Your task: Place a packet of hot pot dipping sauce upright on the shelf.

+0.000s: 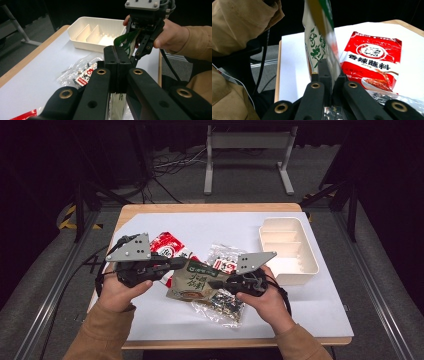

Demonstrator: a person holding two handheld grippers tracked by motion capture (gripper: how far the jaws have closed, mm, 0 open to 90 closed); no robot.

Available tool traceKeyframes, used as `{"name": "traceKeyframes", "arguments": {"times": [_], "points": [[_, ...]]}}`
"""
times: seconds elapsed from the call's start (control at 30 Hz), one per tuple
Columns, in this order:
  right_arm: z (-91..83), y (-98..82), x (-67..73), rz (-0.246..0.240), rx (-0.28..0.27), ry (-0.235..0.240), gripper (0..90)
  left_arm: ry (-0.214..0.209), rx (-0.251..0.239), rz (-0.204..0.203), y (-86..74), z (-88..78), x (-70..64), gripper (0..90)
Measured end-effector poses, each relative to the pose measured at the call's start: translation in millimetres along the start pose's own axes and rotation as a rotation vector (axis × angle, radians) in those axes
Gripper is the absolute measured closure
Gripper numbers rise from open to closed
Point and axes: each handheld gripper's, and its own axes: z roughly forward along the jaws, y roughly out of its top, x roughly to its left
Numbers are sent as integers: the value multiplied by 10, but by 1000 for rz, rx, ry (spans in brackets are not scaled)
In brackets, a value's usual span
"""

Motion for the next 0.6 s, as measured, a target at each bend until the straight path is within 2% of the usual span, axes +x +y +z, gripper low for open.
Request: {"name": "traceKeyframes", "arguments": {"times": [0.17, 0.2, 0.37, 0.4, 0.43, 0.6], "points": [[-64, 44, 5, -14, 41, -20, 900, 3, 2, -2, -19, 12, 12, 863], [-85, 53, -1, -16, 47, -25, 900, 11, 4, 8, -26, 13, 17, 855], [-222, 104, -53, -15, 86, -48, 900, 20, -9, -6, -57, 2, 56, 735], [-250, 114, -64, -16, 94, -52, 900, 26, -10, -20, -69, 4, 64, 698], [-284, 127, -81, -16, 101, -57, 900, 36, -7, -17, -78, 3, 80, 656], [-423, 182, -148, -21, 128, -86, 900, 55, -20, -31, -138, -3, 148, 583]]}}
